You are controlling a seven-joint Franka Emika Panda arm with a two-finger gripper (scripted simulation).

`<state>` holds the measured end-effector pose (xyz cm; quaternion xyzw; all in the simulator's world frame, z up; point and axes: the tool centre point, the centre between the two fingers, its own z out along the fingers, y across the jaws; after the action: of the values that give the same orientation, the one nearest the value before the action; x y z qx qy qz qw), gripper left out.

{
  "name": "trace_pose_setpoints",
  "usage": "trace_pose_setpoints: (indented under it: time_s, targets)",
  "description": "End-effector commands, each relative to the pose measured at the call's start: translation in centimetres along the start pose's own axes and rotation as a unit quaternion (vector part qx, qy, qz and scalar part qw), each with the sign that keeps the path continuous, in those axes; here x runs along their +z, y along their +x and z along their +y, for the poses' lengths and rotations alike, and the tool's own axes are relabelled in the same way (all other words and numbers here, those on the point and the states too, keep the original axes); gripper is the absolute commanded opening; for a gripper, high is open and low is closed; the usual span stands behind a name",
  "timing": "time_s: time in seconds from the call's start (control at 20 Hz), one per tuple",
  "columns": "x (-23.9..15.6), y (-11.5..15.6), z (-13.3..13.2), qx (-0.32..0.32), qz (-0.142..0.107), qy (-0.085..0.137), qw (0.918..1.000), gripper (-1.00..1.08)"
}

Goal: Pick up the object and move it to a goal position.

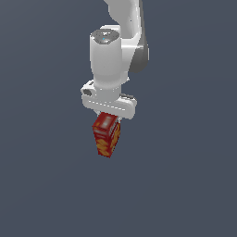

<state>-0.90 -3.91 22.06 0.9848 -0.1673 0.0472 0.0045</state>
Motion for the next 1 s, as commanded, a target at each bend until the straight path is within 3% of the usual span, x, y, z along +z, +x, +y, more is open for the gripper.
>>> trace_pose_setpoints:
  time_s: [0.0,0.4,0.95]
  targets:
    - [-1.2,0.5,-0.8,0.010,0.019,0.002,0.9998,-1.00]
    - [-5.5,1.8,-3.5,0.047,0.091,0.005,0.9947,-1.00]
    - [-10.9,2.9,-6.6,0.091,0.176,0.007,0.9801,-1.00]
